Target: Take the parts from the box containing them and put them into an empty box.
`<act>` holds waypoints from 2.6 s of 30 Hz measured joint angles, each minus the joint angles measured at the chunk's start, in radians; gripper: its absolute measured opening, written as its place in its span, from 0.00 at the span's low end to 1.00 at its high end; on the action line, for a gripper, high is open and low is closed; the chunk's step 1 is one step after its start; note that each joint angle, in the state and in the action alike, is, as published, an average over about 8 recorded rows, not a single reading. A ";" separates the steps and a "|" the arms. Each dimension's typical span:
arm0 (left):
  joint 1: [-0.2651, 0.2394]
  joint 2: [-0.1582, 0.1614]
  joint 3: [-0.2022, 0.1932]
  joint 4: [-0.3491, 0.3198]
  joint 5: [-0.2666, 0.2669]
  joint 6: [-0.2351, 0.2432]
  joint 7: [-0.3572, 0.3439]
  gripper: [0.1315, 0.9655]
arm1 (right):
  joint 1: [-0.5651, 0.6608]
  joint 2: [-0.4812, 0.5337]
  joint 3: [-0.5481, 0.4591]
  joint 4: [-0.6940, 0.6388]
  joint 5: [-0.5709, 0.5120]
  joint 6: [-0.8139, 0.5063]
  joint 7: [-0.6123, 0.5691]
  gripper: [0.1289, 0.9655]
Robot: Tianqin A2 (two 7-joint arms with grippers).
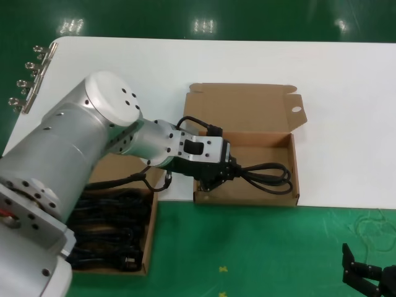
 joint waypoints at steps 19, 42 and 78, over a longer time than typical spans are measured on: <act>-0.038 0.020 0.066 0.094 -0.142 -0.044 0.049 0.08 | 0.000 0.000 0.000 0.000 0.000 0.000 0.000 1.00; 0.096 -0.100 -0.142 -0.131 -0.166 0.119 0.130 0.37 | 0.000 0.000 0.000 0.000 0.000 0.000 0.000 1.00; 0.575 -0.171 -0.331 -0.568 -0.250 -0.199 -0.090 0.97 | 0.000 0.000 0.000 0.000 0.000 0.000 0.000 1.00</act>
